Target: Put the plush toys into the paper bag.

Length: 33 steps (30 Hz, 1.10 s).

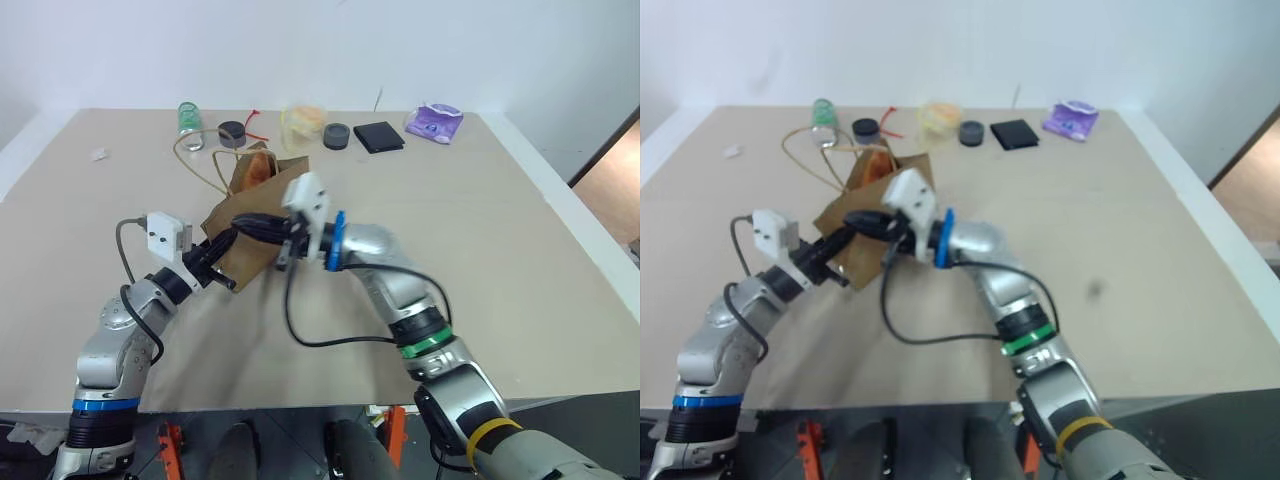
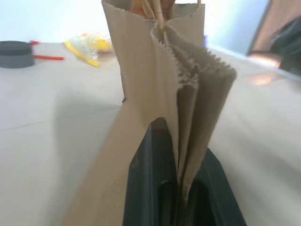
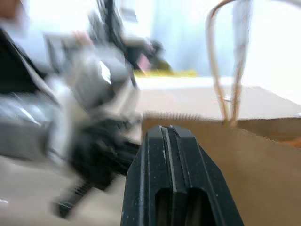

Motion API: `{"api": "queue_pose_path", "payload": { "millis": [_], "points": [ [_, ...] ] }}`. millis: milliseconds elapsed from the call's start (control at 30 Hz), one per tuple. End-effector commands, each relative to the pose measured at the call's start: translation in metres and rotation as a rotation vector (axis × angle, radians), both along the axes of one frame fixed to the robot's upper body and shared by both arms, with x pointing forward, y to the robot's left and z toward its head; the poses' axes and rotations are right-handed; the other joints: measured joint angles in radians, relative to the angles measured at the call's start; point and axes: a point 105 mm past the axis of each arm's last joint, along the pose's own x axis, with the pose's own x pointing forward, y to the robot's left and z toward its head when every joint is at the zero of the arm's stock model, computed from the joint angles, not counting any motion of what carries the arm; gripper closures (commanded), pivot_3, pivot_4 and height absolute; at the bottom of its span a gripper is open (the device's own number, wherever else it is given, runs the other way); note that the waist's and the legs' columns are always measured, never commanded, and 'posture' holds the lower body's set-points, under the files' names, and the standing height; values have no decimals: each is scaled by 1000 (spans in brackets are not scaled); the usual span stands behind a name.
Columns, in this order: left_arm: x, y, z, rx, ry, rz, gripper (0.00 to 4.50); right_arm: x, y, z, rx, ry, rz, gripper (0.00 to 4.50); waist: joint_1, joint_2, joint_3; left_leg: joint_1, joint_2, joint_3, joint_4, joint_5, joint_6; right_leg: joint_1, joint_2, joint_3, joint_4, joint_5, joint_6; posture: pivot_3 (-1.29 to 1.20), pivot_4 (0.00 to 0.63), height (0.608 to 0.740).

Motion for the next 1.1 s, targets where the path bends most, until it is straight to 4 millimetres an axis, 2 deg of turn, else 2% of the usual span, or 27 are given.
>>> {"api": "queue_pose_path", "payload": {
  "millis": [33,67,167,267,333,433,500,600,700,800,833,867,933,967,1000,1033,1100],
  "points": [
    [-22,-3,32,-8,-124,-156,4486,-12,-60,28,59,125,101,4500,7,0,0,0,-1,1,1,0,0,1,-1,0,0,0,0,0,150,740],
    [-30,-8,32,9,-116,-239,4486,-11,-77,26,25,142,92,4500,7,0,0,0,-1,2,1,0,0,1,-3,0,-1,0,1,0,150,740],
    [-52,-19,22,85,-44,-445,4486,-6,-110,23,-32,173,45,4500,3,0,0,1,-1,3,0,-1,1,0,-3,0,-1,-1,0,0,150,740],
    [-80,-27,-5,267,75,-669,4486,5,-134,23,-74,172,-29,4500,-13,1,0,3,-1,3,0,-3,4,0,-2,1,-1,-2,-2,0,150,740],
    [-87,-25,-15,341,110,-746,4486,10,-142,23,-97,163,-59,4500,-14,3,1,3,0,3,-1,-4,6,-1,0,2,-1,-2,-2,0,150,740],
    [-82,-17,-23,454,80,-759,4486,11,-142,24,-114,150,-60,4500,-14,3,2,3,0,3,-1,-4,6,-2,0,2,-1,-2,-2,0,150,740],
    [-72,-12,-23,494,55,-730,4486,7,-138,25,-116,150,-44,4500,-12,3,2,3,0,3,-1,-4,6,-2,0,2,-1,-2,-2,0,150,740],
    [-58,-10,-16,491,20,-680,4486,4,-135,22,-139,149,-39,4500,-10,3,2,2,0,3,0,-4,6,-2,0,2,-1,-2,-2,0,150,740],
    [-54,-10,-14,489,-5,-661,4486,2,-135,20,-150,156,-41,4500,-10,3,2,1,-1,4,0,-4,6,-2,0,3,-1,-3,-1,0,150,740],
    [-57,-12,-14,472,-8,-674,3611,2,-135,18,-161,158,-46,4500,-10,3,2,1,-1,4,0,-4,6,-2,0,3,-1,-4,0,0,150,740],
    [-59,-12,-14,472,-8,-681,3112,2,-135,18,-160,160,-47,4500,-10,3,2,1,-1,3,0,-5,7,-2,0,3,-1,-4,0,0,150,740],
    [-60,-11,-13,472,-11,-684,2800,3,-135,18,-161,162,-47,4500,-10,3,2,1,-1,4,0,-5,7,-2,0,3,-1,-4,0,0,150,740],
    [-64,-10,-7,456,-14,-689,1611,4,-137,19,-166,162,-52,4500,-11,3,2,1,-1,4,0,-5,8,-2,0,3,-1,-4,0,0,150,740],
    [-66,-10,-4,454,-17,-690,1324,5,-138,19,-169,160,-55,4500,-11,3,2,1,-1,4,0,-5,8,-2,0,3,-1,-4,0,0,150,740],
    [-69,-10,-2,454,-15,-695,845,5,-139,20,-170,159,-58,4500,-11,3,2,1,-1,4,0,-5,8,-2,0,3,-1,-4,0,0,150,740],
    [-72,-10,4,449,-19,-695,185,6,-140,20,-173,162,-61,4500,-11,3,2,1,-1,4,0,-5,8,-2,0,3,-1,-4,0,0,150,740],
    [-78,-8,19,405,-10,-674,0,8,-146,21,-180,167,-82,3796,-11,3,2,1,-1,3,0,-5,8,-2,0,3,-1,-4,0,0,150,740]
  ]
}}
